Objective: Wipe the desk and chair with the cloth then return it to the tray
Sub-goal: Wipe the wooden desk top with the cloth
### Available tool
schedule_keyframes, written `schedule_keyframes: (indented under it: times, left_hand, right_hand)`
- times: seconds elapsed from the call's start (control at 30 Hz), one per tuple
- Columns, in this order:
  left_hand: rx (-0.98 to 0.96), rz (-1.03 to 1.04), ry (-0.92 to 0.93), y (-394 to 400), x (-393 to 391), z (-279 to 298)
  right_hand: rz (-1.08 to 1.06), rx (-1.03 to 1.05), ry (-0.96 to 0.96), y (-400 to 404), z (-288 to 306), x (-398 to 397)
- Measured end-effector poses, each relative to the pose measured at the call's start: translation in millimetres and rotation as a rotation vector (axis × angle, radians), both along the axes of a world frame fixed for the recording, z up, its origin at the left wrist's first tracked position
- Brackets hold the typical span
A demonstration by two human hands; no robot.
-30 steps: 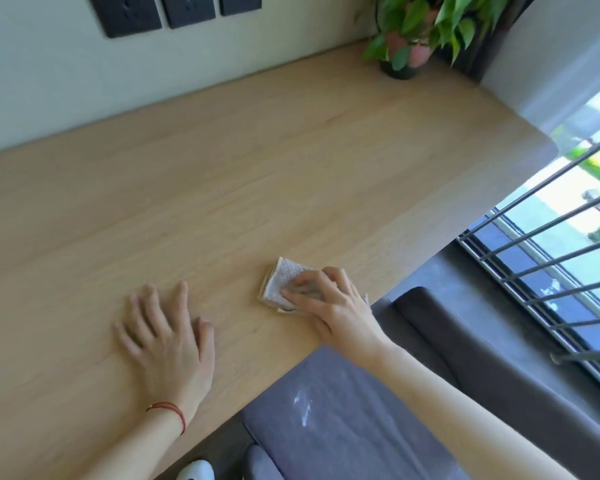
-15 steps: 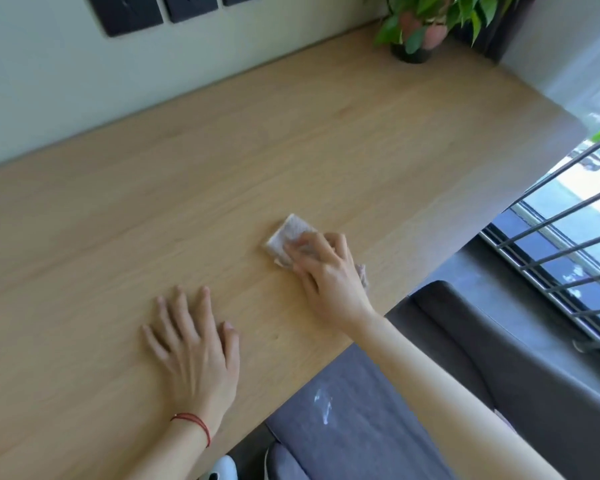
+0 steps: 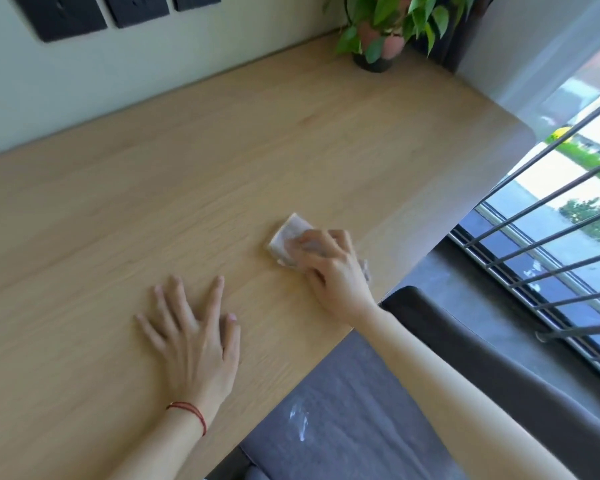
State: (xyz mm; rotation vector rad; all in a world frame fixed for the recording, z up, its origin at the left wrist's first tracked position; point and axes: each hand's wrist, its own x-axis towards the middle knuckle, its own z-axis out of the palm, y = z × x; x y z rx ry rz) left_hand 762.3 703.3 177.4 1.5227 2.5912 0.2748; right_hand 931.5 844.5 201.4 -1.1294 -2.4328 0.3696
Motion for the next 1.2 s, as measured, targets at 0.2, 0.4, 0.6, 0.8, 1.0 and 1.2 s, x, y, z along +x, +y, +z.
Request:
schedule_keyframes:
  times: [0.2, 0.4, 0.6, 0.8, 1.0, 1.2]
  left_hand:
    - [-0.029, 0.023, 0.026, 3.6, 4.2, 1.3]
    - [-0.018, 0.032, 0.025, 3.4, 3.8, 0.9]
    - [-0.031, 0.023, 0.034, 4.0, 2.3, -1.6]
    - [0.006, 0.042, 0.005, 3.9, 3.7, 2.5]
    - [-0.018, 0.032, 0.016, 5.0, 4.4, 5.6]
    - [-0.046, 0.027, 0.057, 6.0, 2.1, 2.5]
  right_hand:
    - [-0.050, 0.037, -0.069, 39.3, -7.3, 53.6]
    - [-0.684, -0.010, -0.053, 176.6, -10.7, 106.3]
    - [-0.413, 0.008, -0.110, 169.8, 1.9, 14.2]
    - [0.403, 0.019, -0.106, 16.4, -8.6, -47.6]
    - [-0.386, -0.011, -0.108, 169.2, -5.4, -17.9]
    - [-0.178, 0.033, -0.148, 180.9, -2.5, -100.7]
